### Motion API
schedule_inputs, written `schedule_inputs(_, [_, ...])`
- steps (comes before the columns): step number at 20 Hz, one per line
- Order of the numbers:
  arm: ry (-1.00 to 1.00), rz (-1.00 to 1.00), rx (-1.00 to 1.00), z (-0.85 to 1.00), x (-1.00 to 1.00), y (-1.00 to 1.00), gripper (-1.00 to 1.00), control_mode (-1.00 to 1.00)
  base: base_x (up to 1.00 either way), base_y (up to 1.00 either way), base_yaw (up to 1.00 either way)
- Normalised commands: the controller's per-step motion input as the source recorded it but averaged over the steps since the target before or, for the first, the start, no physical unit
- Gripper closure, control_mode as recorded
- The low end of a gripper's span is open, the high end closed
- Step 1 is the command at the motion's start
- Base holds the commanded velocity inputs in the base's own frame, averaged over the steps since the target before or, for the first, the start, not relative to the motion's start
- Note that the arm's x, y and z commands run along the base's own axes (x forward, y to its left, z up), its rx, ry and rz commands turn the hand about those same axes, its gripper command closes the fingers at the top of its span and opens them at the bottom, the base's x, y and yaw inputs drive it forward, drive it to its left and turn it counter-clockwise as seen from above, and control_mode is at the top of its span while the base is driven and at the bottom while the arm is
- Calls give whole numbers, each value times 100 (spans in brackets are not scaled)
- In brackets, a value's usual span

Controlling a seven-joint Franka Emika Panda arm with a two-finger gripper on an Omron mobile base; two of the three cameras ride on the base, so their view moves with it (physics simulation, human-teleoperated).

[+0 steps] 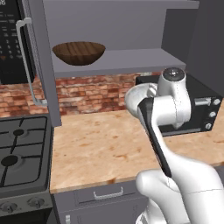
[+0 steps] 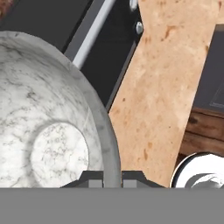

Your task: Open the cabinet. Pick the bowls from the counter and place them in the cabinet. Then close the cabinet.

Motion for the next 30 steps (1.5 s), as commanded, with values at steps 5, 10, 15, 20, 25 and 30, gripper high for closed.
schedule_inputs(5, [-11,0,0,53,0,0,100,-100,0,0,0])
schedule_inputs(10, [-6,0,0,57,0,0,100,-100,0,0,0])
schedule_inputs(15, [-6,0,0,46,0,0,100,-100,0,0,0])
schedule_inputs(20, [-8,0,0,33,1,0,100,-100,0,0,0])
schedule_inputs(25, [-12,0,0,21,9,0,100,-100,0,0,0])
schedule_inputs(30, [-8,0,0,10,20,-3,100,-100,0,0,0])
